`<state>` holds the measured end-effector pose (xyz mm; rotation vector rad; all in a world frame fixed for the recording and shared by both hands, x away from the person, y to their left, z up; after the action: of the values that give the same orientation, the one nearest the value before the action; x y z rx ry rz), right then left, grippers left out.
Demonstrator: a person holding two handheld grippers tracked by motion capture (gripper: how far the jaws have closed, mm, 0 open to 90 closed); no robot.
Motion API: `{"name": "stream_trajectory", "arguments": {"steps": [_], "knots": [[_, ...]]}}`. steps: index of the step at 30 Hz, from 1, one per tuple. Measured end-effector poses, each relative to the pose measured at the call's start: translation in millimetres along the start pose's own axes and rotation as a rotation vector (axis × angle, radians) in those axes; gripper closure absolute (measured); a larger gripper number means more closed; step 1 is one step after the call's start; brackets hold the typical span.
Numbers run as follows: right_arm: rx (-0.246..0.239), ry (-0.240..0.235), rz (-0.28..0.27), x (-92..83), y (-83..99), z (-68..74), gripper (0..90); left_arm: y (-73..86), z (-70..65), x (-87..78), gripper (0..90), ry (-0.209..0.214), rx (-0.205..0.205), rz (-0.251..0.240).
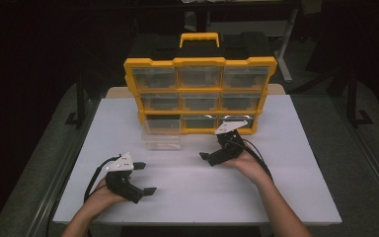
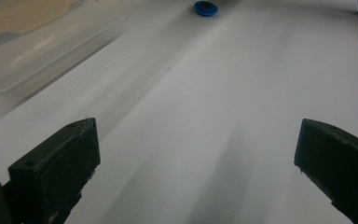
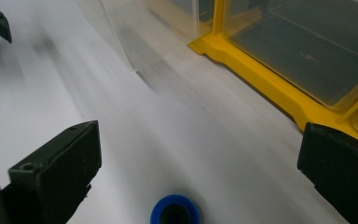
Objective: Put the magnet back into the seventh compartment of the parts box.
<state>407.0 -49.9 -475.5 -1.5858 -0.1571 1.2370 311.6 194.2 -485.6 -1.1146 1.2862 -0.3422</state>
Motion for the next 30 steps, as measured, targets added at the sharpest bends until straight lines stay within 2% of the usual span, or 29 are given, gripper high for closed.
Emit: {"name": "stream_trajectory", "arguments": {"steps": [12,16,20,30], "knots": [[-0.053,0.001,0.075,4.8,9.4,4.9,0.0,0.6,-0.2,0.6,0.0,0.002,0.007,0.004],[-0.048,-0.004,0.096,6.2,12.3,6.9,0.0,0.8,-0.3,0.9,0.0,0.001,0.007,0.006],[-0.068,0.005,0.117,7.8,15.3,5.0,0.0,1.0,-0.3,1.0,0.0,0.001,0.008,0.008],[-0.061,-0.006,0.159,9.5,21.5,7.2,0.0,1.6,-0.1,1.3,0.0,0.001,0.010,0.013]]}}
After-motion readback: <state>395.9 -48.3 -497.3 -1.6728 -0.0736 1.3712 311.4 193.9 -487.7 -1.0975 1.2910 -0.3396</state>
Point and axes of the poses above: each handheld gripper's, and its own axes: x roughly forward along the jaws, y roughly out of its underside, z roughly to its left, the point moved 8 cm from there along x, roughly forward along the jaws, and after that the axes turned 1 degree about x, right-handed, at the moved point
